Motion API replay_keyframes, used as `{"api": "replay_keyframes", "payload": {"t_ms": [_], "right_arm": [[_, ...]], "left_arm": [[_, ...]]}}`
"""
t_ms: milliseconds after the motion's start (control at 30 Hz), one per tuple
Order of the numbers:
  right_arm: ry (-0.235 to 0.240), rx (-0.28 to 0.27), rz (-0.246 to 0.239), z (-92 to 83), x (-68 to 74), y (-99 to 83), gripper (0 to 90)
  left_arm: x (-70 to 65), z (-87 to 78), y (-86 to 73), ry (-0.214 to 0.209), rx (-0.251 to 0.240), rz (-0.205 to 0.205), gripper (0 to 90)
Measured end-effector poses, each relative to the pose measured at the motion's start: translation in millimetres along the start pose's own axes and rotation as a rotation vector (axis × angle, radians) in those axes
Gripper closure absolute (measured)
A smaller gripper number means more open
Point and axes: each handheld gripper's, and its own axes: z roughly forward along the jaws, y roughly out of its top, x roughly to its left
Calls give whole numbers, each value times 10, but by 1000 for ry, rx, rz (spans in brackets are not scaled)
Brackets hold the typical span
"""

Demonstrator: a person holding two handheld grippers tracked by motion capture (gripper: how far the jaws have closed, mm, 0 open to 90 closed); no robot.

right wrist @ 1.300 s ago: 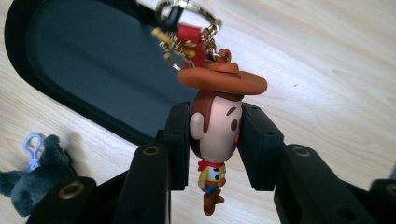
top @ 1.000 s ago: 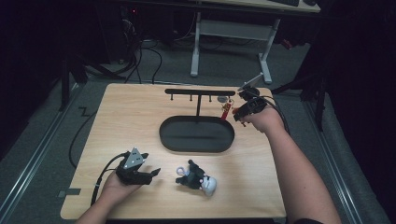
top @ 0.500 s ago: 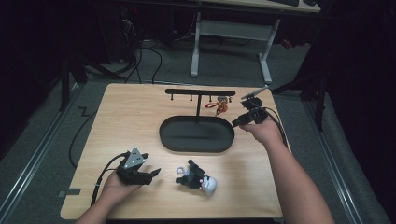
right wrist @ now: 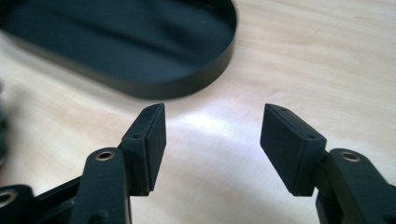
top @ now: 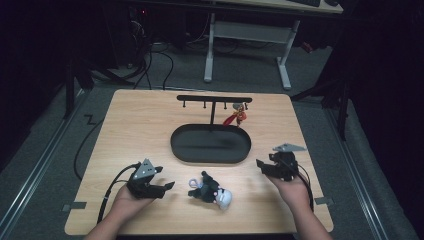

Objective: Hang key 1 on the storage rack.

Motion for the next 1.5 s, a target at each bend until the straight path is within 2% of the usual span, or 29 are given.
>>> {"api": "replay_keyframes", "payload": {"t_ms": [100, 200, 233, 267, 333, 400, 467, 567, 633, 733, 833, 900, 1100, 1200, 1300, 1500], "right_arm": [[8, -51, -16, -64, 68, -268, 396], [17, -160, -31, -179, 132, -590, 437], [36, -149, -28, -211, 135, -598, 402], [59, -159, -30, -257, 134, -594, 390], [66, -201, -41, -298, 129, -632, 414], [91, -183, -1, -266, 105, -639, 410], [102, -189, 5, -248, 105, -631, 410], [98, -190, -7, -241, 104, -637, 413], [106, -194, 7, -250, 93, -644, 414], [110, -194, 20, -248, 70, -639, 414], [113, -195, 25, -237, 58, -635, 415], [116, -193, 24, -231, 61, -635, 415], [120, -191, 26, -232, 59, -640, 417], [119, -194, 29, -243, 53, -641, 417], [119, -200, 32, -257, 37, -640, 417], [109, -212, 52, -276, -28, -659, 419]], "left_arm": [[-31, 19, -3, -17, -3, -18, 272], [-79, 38, 9, -31, -5, -28, 274], [-99, 44, 19, -36, -8, -27, 275], [-123, 52, 28, -38, -13, -21, 275], [-175, 70, 47, -47, -14, -6, 276], [-225, 91, 63, -60, -12, 2, 282], [-279, 106, 77, -78, -11, 8, 312], [-381, 119, 95, -127, -6, 28, 460], [-466, 118, 111, -157, -5, 63, 599], [-632, 110, 137, -126, -20, 144, 796], [-736, 125, 164, -120, -18, 165, 888], [-772, 158, 168, -135, -2, 161, 899], [-848, 328, 227, -122, 42, 139, 898], [-909, 454, 287, -126, 66, 150, 897], [-983, 586, 380, -128, 68, 150, 897], [-1206, 876, 599, -147, 84, 177, 897]]}}
